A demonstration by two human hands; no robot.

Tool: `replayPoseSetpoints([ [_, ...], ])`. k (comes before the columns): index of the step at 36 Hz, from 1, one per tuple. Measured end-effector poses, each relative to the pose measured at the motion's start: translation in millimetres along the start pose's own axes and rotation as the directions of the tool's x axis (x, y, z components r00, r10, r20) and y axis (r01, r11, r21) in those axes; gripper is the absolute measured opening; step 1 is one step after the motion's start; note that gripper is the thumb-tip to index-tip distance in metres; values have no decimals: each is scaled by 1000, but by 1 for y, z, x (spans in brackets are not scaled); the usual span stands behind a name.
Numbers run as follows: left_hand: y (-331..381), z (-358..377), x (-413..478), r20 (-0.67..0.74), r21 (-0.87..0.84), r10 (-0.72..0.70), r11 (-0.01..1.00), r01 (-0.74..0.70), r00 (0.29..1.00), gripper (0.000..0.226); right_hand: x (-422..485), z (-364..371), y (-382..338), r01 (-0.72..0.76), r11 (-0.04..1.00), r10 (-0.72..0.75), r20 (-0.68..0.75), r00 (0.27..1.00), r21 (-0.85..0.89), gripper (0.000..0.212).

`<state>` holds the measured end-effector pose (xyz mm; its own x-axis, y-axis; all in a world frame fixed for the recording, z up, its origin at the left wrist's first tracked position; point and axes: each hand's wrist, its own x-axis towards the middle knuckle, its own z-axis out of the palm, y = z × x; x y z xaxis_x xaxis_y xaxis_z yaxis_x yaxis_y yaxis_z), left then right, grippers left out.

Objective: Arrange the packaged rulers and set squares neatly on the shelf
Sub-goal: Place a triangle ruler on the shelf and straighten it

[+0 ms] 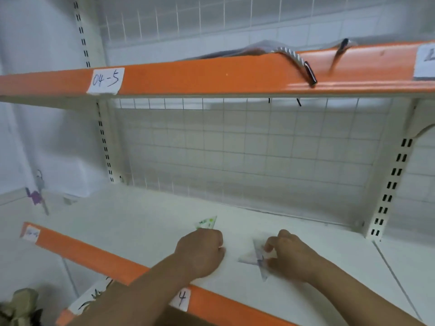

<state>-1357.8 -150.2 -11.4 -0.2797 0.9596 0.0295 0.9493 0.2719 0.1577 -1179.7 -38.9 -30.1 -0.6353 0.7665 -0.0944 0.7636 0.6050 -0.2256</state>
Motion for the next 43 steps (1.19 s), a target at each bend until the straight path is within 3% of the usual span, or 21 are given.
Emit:
replayPoseSetpoints([
  [5, -15, -1, 14, 19, 4, 64, 998, -64, 998, 32, 3, 11, -5, -70, 998, 70, 13, 997, 4, 21],
  [12, -23, 3, 24, 45, -4, 124, 992, -124, 991, 32, 7, 15, -5, -107, 994, 106, -23, 994, -29, 22],
  [15, -24, 3, 26, 52, 5, 135, 991, -135, 990, 33, 7, 16, -6, -90, 995, 89, -25, 996, -38, 10],
  [23, -20, 0, 29, 51, 24, 166, 986, -167, 985, 34, 1, 13, -7, -120, 991, 115, -78, 990, -60, 25],
  [30, -16, 0, 35, 53, 20, 180, 983, -181, 982, 32, -1, 1, -9, -111, 992, 105, -97, 990, -61, 13],
  [37, -15, -1, 37, 49, 15, 190, 982, -190, 981, 33, -1, 1, -8, -117, 990, 113, -58, 992, -75, 30],
  [43, -13, -1, 39, 54, 17, 198, 980, -199, 979, 33, 0, 1, -10, -150, 982, 142, -69, 987, -116, 23],
])
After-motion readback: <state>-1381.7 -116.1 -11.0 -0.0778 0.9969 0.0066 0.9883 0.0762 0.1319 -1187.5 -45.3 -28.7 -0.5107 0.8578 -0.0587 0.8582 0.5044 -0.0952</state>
